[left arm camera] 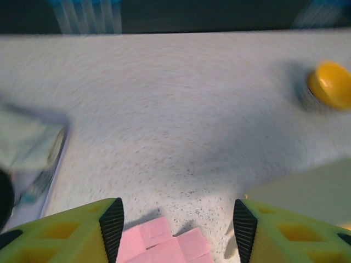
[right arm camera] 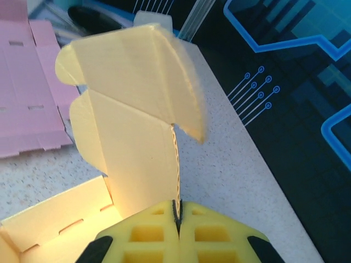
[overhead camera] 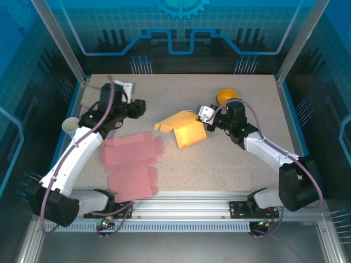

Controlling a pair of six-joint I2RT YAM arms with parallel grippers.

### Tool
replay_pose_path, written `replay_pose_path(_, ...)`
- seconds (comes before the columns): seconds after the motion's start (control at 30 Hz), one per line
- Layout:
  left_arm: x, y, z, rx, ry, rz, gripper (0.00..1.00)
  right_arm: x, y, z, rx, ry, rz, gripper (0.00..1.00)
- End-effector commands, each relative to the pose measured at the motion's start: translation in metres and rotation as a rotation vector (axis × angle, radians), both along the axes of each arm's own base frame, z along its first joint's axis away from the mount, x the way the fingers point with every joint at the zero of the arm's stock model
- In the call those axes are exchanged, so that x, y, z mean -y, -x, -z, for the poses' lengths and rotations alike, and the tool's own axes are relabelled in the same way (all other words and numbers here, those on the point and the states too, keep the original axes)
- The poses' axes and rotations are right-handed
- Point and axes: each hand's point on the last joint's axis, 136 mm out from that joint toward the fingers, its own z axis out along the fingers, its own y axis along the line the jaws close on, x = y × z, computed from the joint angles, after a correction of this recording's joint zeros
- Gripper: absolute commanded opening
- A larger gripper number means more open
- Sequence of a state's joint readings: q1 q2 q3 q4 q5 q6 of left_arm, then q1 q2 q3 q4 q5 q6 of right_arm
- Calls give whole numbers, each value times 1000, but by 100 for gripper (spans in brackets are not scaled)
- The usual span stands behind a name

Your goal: Fold the paper box

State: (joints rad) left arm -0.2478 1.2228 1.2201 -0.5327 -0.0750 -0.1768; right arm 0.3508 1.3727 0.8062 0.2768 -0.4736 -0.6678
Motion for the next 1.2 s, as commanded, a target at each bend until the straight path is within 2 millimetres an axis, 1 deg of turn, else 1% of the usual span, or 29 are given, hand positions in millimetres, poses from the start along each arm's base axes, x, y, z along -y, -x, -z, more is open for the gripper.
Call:
replay_pose_path(0.0,-4,-5,15,-79,227,-177,60,-5,8,-18,22,-159,-61,0)
replay_pose_path(0.1,-3,-12,36,-149,240,-217,61,-4,3,0,-25,-193,-55,0)
replay_pose_path(0.17,2,-17,47,-179,252,-215,61,-6,4,11,-49,-199,-72,0)
replay_pose_path(0.27,9,-25,67,-230,262,-208,61,-6,4,34,-80,-151,-79,0)
replay_pose_path(0.37,16,-29,85,-278,278,-197,60,0,-4,54,-111,-114,-51,3)
replay_pose_path(0.43,24,-29,94,-302,288,-181,59,5,-7,63,-120,-96,-42,3)
replay_pose_path(0.5,38,-27,100,-311,278,-116,57,10,-11,69,-124,-77,-30,3)
replay_pose_path(0.6,59,-21,103,-271,164,18,54,18,-14,73,-138,-55,-28,2)
replay_pose_path(0.7,80,-8,118,-248,36,161,53,24,-14,78,-159,-22,-44,1)
replay_pose_path(0.77,88,-1,134,-268,-14,216,52,26,-13,80,-161,-1,-57,1)
replay_pose_path(0.83,86,-1,142,-304,-25,200,51,28,-13,79,-152,10,-57,1)
replay_pose_path(0.9,91,-1,137,-287,-26,240,46,29,-14,78,-147,6,-53,1)
replay_pose_path(0.93,94,-1,132,-266,-33,271,46,29,-14,77,-148,0,-51,1)
replay_pose_path(1.0,97,0,125,-213,-107,336,44,29,-14,74,-151,-17,-54,0)
replay_pose_path(1.07,91,-1,122,-159,-205,368,45,30,-14,67,-152,-40,-59,0)
replay_pose_path(1.17,82,-2,115,-90,-311,401,46,33,-13,49,-160,-89,-79,0)
